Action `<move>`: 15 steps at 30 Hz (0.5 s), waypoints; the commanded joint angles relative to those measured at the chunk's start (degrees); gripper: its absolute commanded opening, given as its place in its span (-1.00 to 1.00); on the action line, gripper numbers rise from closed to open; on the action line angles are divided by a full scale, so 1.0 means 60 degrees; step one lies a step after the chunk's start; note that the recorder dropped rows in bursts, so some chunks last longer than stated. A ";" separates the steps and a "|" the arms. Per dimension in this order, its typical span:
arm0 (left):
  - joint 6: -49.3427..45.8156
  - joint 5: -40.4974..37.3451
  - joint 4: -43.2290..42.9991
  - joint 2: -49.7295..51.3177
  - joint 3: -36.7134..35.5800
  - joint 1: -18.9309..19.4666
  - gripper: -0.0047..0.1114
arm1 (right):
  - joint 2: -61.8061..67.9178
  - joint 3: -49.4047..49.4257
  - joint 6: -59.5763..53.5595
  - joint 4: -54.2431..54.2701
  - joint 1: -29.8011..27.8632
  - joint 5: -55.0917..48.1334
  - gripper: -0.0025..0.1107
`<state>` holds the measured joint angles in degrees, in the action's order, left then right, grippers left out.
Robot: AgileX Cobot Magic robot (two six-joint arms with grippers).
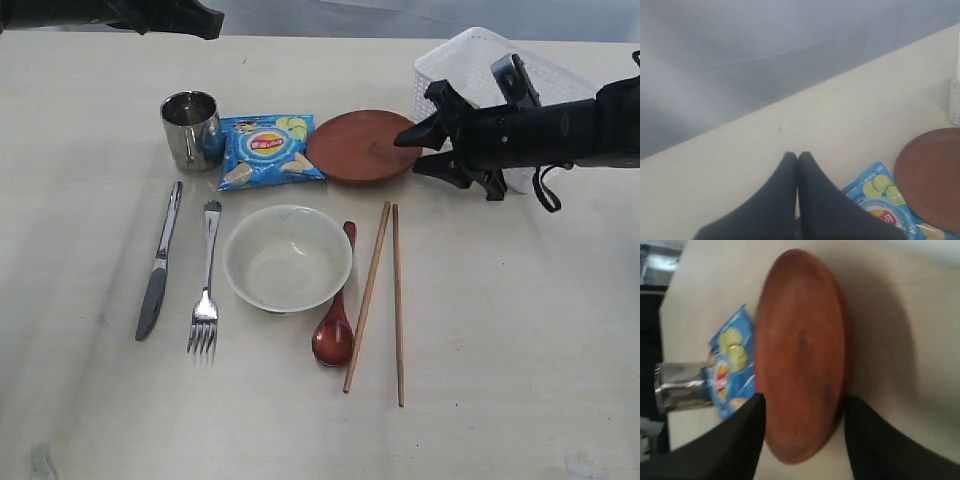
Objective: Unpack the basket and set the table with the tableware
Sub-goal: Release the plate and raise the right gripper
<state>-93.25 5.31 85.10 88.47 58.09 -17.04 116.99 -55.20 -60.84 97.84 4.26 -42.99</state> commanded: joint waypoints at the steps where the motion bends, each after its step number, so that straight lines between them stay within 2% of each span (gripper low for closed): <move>1: 0.0040 0.0046 0.0039 -0.0040 -0.0055 -0.0033 -0.92 | -0.0642 -0.0363 -0.0165 -0.0606 0.0000 -0.1280 -0.14; 6: 0.0040 0.0236 0.0039 -0.0040 -0.0055 -0.0033 -0.92 | -0.1265 -0.1432 0.0636 -0.2597 0.0000 -0.1141 -0.14; 11: 0.0015 0.1367 0.0039 -0.0040 -0.0055 -0.0033 -0.92 | -0.1624 -0.2405 0.1881 -0.4946 0.0021 0.0147 -0.14; 15: 0.0015 0.1882 0.0131 -0.0040 -0.0055 -0.0033 -0.92 | -0.1624 -0.3020 0.2269 -0.6195 0.0217 0.0536 -0.14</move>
<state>-93.25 14.17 85.10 88.47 58.09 -17.04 107.67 -71.25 -48.98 66.08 4.72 -41.48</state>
